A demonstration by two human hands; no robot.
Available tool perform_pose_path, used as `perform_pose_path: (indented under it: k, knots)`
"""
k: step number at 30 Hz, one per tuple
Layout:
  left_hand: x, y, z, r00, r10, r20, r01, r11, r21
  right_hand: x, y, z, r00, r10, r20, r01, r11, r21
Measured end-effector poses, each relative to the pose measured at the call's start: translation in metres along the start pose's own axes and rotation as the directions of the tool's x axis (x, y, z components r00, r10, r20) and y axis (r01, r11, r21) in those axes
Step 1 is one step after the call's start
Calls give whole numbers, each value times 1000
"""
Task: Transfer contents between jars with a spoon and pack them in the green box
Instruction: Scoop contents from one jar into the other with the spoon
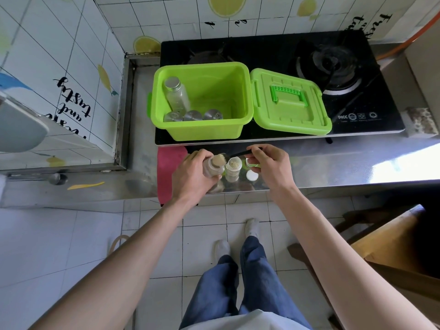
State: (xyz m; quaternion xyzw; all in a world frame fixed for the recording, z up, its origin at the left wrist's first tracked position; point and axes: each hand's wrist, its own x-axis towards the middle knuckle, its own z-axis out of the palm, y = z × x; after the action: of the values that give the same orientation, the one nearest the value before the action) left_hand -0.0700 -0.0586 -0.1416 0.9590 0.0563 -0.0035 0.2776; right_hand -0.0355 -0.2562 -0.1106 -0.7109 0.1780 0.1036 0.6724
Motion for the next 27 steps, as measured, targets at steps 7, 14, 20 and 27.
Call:
perform_pose_path:
  k: [7,14,20,27]
  knots:
    - [2,-5,4,1000,-6,11,6,1000,1,6,5,-15,999,31,-21,-30,999,26]
    - [4,-10,4,999,-22,27,22,1000,-1,18,15,-28,990,78,-114,-77,997,15]
    - [3,-16,4,999,-26,32,27,1000,-16,28,23,-27,980,81,-180,-91,995,-49]
    - [1,-21,4,999,-36,41,37,999,-21,34,26,-16,987,-42,-156,-1,964,-265]
